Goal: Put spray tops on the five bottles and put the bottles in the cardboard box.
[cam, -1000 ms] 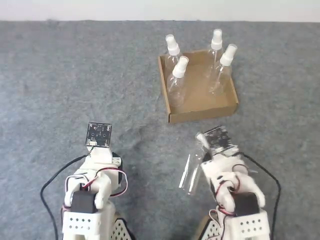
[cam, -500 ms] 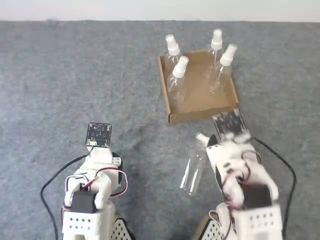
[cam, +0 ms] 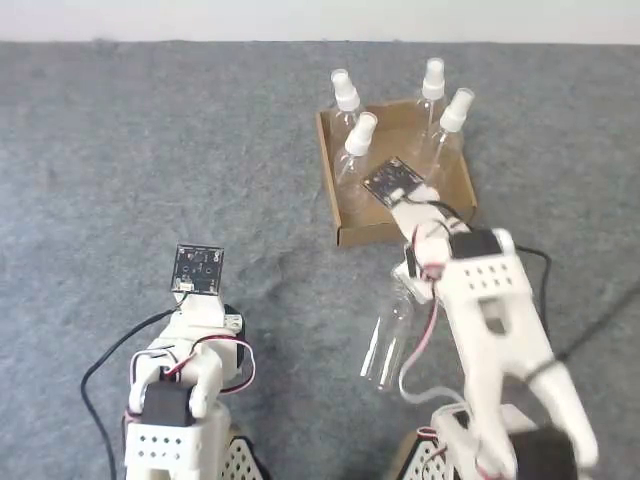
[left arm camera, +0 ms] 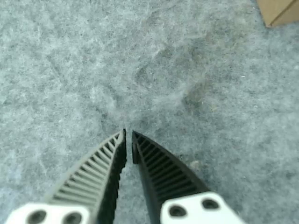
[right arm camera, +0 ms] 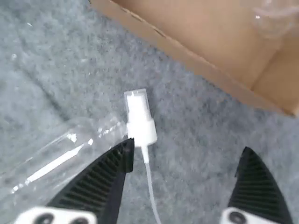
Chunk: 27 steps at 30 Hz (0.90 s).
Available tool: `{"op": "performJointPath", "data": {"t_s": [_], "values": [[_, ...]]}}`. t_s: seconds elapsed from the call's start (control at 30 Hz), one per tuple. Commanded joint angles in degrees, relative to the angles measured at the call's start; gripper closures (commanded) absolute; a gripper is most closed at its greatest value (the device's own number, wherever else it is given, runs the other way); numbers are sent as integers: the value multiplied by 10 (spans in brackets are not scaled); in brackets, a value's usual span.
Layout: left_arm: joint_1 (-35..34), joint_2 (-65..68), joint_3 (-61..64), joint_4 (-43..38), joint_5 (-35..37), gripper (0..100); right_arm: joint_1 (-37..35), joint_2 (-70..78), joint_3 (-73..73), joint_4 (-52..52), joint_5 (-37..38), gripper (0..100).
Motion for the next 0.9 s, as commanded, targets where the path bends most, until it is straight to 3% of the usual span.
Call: {"op": "performJointPath", "data": {"t_s": [0.0, 0.67, 0.87], "values": [[0, -11, -9, 3, 0, 987, 6, 79, -63, -45, 25, 736], [0, -11, -9, 3, 1, 987, 0, 232, -60, -84, 20, 763], [0, -11, -9, 3, 1, 987, 2, 230, -63, -80, 18, 883]]}}
